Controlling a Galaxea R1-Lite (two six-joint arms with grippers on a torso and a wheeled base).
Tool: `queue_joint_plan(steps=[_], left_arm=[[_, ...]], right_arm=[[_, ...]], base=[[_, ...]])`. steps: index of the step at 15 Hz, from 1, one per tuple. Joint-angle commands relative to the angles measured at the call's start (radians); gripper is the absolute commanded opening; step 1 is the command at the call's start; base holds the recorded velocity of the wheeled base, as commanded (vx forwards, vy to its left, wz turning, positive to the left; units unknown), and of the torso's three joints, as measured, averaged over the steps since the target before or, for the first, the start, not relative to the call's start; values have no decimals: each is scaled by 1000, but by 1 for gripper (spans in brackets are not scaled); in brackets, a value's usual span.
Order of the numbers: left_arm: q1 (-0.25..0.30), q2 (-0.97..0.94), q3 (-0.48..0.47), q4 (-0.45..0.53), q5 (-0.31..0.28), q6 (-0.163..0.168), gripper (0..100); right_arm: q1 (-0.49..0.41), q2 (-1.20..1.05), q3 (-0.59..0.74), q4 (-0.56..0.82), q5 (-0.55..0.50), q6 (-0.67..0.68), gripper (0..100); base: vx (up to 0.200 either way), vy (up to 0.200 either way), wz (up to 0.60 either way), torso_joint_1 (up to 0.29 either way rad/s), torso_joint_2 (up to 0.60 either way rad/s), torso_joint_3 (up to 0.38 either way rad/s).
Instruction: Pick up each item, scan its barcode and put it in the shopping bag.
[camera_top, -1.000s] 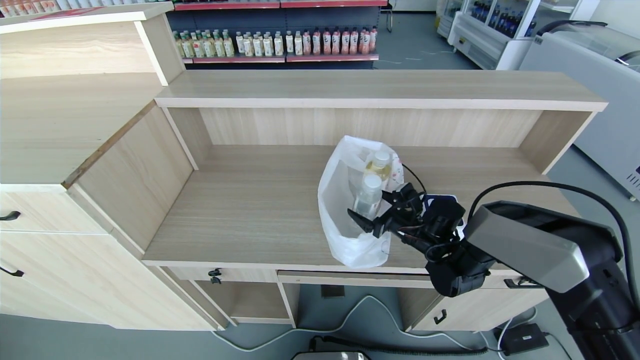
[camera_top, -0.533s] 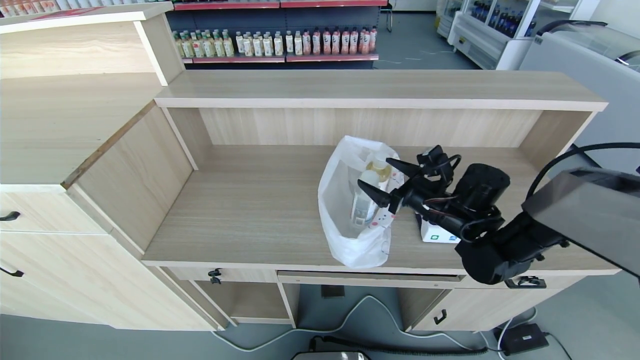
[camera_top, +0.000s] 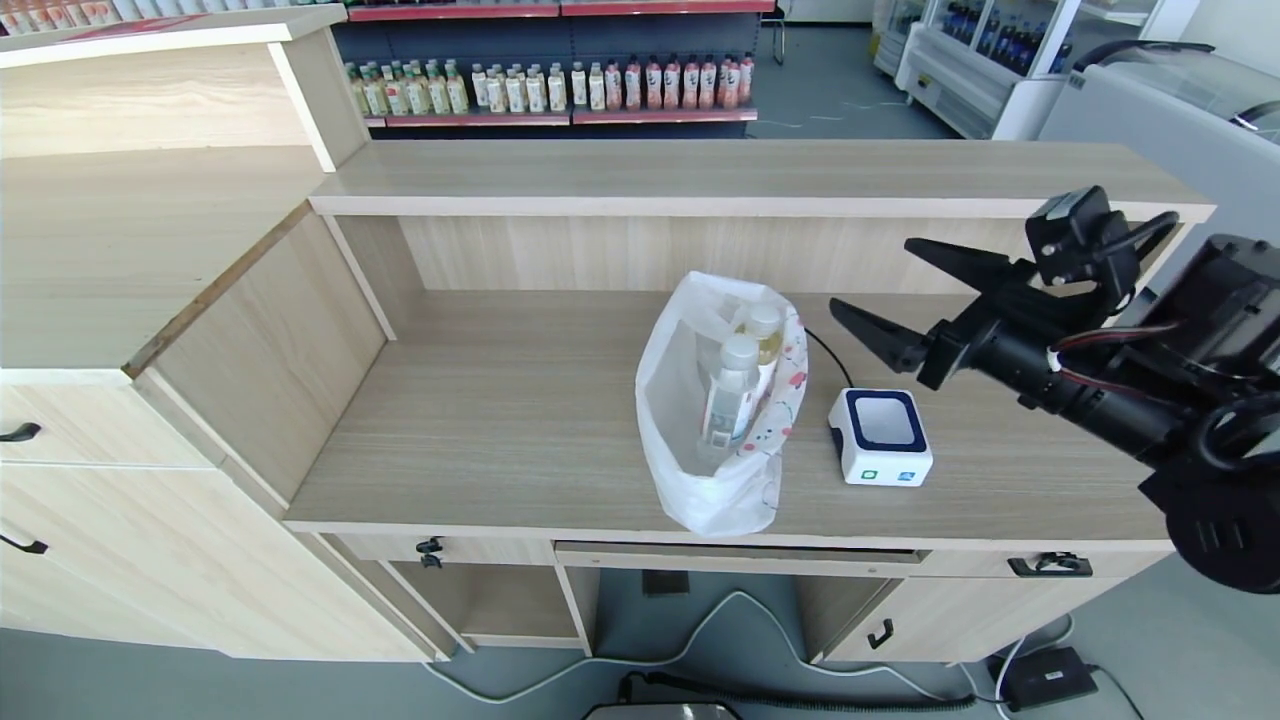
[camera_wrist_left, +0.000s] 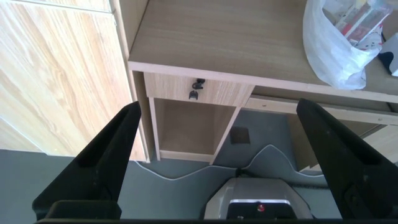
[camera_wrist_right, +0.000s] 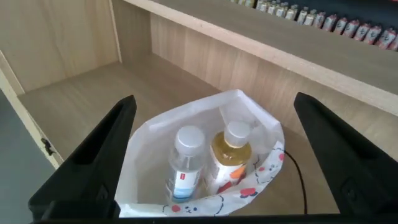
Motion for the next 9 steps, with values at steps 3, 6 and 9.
queue_joint_plan(steps=[3, 6, 9], left_arm=[[0, 0, 0, 1, 0, 0, 100], [0, 0, 0, -1, 0, 0, 100], [0, 0, 0, 1, 0, 0, 100]], right_arm=[[-179, -261, 68, 140, -55, -93, 100], [-258, -359, 66, 344, -207, -222, 100], [-332, -431, 166, 368, -273, -212, 100]], base=[[0, 0, 0, 0, 0, 0], [0, 0, -200, -28, 50, 27], [0, 0, -400, -194, 328, 144]])
